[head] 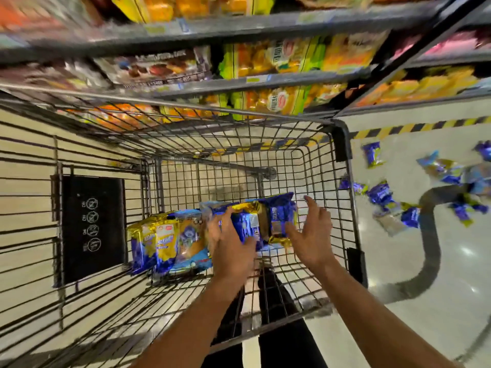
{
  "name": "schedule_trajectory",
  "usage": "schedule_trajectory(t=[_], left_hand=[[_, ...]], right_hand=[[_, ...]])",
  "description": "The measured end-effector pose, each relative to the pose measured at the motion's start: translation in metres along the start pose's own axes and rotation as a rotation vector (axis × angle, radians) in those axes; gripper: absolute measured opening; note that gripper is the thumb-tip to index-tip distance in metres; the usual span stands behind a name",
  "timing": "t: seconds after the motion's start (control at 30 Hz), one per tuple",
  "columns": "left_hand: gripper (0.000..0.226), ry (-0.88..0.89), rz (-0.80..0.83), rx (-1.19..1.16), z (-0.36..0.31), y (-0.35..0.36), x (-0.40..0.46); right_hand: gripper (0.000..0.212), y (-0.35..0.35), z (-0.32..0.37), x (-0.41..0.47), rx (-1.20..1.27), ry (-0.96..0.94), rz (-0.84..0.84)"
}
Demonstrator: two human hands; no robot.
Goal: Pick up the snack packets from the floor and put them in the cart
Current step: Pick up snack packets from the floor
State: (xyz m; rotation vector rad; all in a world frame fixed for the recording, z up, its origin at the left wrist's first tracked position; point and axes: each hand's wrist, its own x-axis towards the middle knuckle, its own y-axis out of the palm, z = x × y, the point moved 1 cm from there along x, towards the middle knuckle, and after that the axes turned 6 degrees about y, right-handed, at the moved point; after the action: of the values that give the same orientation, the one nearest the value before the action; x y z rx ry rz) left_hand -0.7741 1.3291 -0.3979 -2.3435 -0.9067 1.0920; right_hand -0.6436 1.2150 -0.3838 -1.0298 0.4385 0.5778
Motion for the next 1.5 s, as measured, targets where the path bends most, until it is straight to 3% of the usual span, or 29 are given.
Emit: schedule_trajectory(t=[0.4,0.7,1.13,1.33,1.43,1.5], left_hand=[[0.065,0.282,-0.052,0.069,-0.092,-0.094,-0.050],[0.061,0.511,-0.100,0.188,-0.165,-0.094,-0.124],[0.061,0.814,-0.076,0.313,-0.266,0.046,-0.277],[0.061,0.961,0.022,0.406,-0.297,0.136,-0.337],[0.063,1.027,0.104,0.455,-0.310,0.177,-0.362],[0.064,1.063,0.144,0.478,-0.318,0.201,-0.375]], right_hand=[[0.062,-0.108,0.018,-0.102,0.100,-0.206,-0.259],[0.050,-0.191,-0.021,-0.141,0.106,-0.335,-0.417],[0.044,-0.311,-0.201,-0.198,0.338,-0.242,-0.527],[0.044,-0.359,-0.297,-0.226,0.401,-0.143,-0.582],[0.033,-0.379,-0.341,-0.235,0.405,-0.054,-0.616],[0.042,-0.390,-0.366,-0.243,0.422,0.014,-0.642]])
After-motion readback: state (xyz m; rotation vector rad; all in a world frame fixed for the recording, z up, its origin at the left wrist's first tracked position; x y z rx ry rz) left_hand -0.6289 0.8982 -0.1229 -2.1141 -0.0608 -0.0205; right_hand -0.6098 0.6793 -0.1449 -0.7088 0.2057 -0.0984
